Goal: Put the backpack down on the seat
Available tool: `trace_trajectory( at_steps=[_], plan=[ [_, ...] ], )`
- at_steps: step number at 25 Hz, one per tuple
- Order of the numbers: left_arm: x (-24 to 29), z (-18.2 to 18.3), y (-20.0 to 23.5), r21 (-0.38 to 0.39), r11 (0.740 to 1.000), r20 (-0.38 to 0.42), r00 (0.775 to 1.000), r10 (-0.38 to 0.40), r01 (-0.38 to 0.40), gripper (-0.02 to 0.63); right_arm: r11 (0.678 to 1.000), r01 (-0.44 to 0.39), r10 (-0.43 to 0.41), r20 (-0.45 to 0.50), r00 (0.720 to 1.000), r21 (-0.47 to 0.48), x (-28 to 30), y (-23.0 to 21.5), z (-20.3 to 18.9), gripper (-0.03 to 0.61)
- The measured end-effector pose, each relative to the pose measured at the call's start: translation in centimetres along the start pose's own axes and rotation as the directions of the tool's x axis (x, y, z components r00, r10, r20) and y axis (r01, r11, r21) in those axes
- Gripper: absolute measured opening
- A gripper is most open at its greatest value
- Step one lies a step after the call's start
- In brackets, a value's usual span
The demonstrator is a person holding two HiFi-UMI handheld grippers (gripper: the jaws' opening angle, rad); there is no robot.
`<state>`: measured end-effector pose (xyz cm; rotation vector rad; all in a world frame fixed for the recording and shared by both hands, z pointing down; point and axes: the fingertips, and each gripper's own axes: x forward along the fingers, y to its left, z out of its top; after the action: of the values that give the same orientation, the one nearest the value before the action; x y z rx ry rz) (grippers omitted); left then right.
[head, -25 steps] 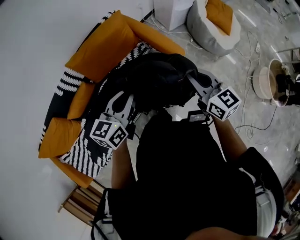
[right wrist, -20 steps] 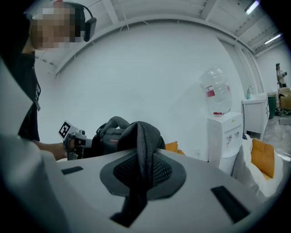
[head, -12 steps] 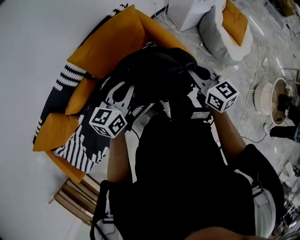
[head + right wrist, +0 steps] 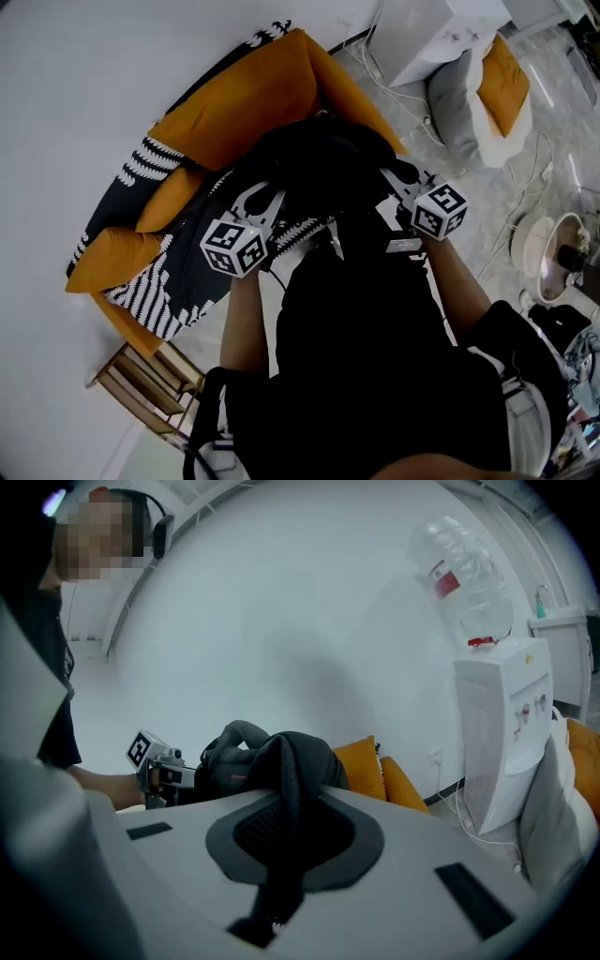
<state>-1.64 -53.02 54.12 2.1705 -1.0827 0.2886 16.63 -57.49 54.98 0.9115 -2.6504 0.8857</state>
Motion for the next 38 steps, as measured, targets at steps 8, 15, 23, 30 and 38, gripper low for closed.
trace_trajectory(
  at_steps=[8,15,23,30,38],
  plan=[
    [5.5,-1.1,3.9,-0.094,0.995,-0.056,0.998,0.037,-0.043,0.052,0.996,-0.009,0.013,-0.05,0.999,0.085,4.8,-6.6,-1.1,0.046],
    [9.9,0.2,7.3,-0.12,0.99,-0.064,0.995,0.071,-0.078,0.054,0.989,0.03,-0.025,-0.038,0.999,0.148,9.4,-12.2,-0.7,0.048],
    [13.6,1.8,12.4,-0.141,0.977,-0.021,0.987,0.158,-0.159,0.057,0.987,0.091,-0.079,-0.088,0.993,0.135,14.5,-16.4,-0.2,0.048],
    [16.7,1.7,16.7,-0.172,0.946,0.003,0.96,0.279,-0.274,0.066,0.976,0.19,-0.169,-0.185,0.968,0.105,18.6,-19.9,-1.3,0.049],
    [20.0,0.0,21.6,-0.215,0.899,-0.101,0.924,0.369,-0.382,0.074,0.961,0.27,-0.236,-0.324,0.916,0.063,22.7,-23.1,-4.0,0.049]
  ],
)
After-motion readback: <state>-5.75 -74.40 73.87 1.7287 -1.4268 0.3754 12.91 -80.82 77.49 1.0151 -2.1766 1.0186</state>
